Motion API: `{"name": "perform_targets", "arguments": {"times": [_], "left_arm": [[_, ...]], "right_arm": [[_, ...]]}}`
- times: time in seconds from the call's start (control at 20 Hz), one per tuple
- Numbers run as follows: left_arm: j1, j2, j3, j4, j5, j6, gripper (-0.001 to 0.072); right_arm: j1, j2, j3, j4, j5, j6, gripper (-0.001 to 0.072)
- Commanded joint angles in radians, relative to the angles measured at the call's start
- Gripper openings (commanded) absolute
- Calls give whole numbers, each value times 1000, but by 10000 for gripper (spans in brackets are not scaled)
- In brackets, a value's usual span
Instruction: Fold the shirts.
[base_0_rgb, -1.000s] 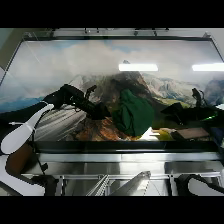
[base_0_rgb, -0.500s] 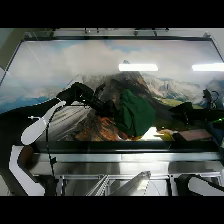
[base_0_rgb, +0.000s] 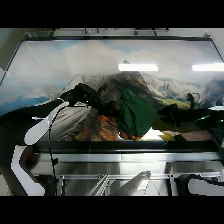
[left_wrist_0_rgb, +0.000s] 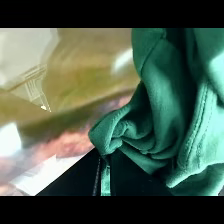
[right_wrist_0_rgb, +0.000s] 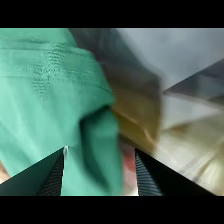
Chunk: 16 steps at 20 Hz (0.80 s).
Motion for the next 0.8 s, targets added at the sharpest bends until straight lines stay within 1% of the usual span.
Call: {"name": "perform_targets", "arguments": {"times": [0.0,0.1,0.15,0.2,0.3,0.4,0.45,0.5,0.6,0.65,0.75], "left_arm": [[-9,0,1,-2,-19,0,31],[-9,0,1,-2,-20,-6,31],[-8,0,1,-3,-19,-6,31],[-7,1,2,-9,-13,-6,31],[8,8,32,-29,48,-5,30],[29,66,88,-28,126,8,30],[47,114,119,-28,161,10,29],[69,175,154,-28,198,10,29],[126,320,245,-28,265,10,30],[161,404,299,-26,282,9,30],[235,552,401,-24,278,1,30]], "right_arm": [[130,-91,3,173,-44,-72,455],[172,-113,4,267,-44,-134,254],[182,-113,4,314,-35,-177,103],[181,-112,4,364,-5,-223,26],[163,-98,4,482,103,-296,26],[124,-51,4,621,270,-362,25],[97,-9,4,714,375,-383,26],[66,45,5,821,482,-393,26],[2,175,9,1037,629,-392,26],[-39,254,24,1142,669,-392,26],[-119,404,60,1260,637,-391,26]]}}
